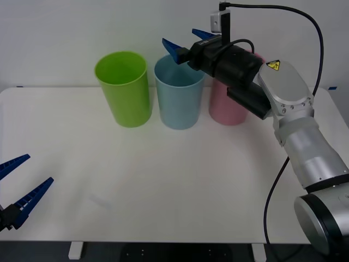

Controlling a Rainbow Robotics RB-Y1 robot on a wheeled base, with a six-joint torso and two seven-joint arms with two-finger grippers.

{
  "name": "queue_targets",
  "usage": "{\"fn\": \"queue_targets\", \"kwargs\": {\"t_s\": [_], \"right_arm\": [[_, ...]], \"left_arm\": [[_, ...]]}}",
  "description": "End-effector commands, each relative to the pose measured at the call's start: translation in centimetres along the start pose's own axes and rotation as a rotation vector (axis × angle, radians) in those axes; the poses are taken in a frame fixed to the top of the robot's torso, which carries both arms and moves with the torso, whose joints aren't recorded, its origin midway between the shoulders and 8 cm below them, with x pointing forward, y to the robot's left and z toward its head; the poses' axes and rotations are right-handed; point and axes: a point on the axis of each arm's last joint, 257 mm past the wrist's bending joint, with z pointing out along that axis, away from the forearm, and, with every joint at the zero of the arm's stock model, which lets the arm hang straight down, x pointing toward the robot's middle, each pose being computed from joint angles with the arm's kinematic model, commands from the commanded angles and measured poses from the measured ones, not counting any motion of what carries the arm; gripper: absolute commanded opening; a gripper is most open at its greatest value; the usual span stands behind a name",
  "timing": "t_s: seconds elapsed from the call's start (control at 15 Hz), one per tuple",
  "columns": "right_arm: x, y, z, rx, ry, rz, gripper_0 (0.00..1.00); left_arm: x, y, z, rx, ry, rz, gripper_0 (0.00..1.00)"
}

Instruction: Grasp the object on the table and drop it into the matching bin: aluminum can to the light blue bin, PET bottle to the pink bin.

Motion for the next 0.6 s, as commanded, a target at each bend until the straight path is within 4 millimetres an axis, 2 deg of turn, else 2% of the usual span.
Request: {"fn": "queue_targets", "kwargs": {"t_s": [0.07, 0.6], "right_arm": [[-0.3, -0.5, -2.1, 0.007, -0.018, -0.034, 1.00], [0.6, -4.3, -11.1, 0.079, -0.025, -0.098, 1.00]], "left_arm": [[0.0, 0.0, 0.0, 0.000, 0.000, 0.000, 1.00], [0.0, 0.0, 0.0, 0.000, 0.000, 0.000, 1.00]]}}
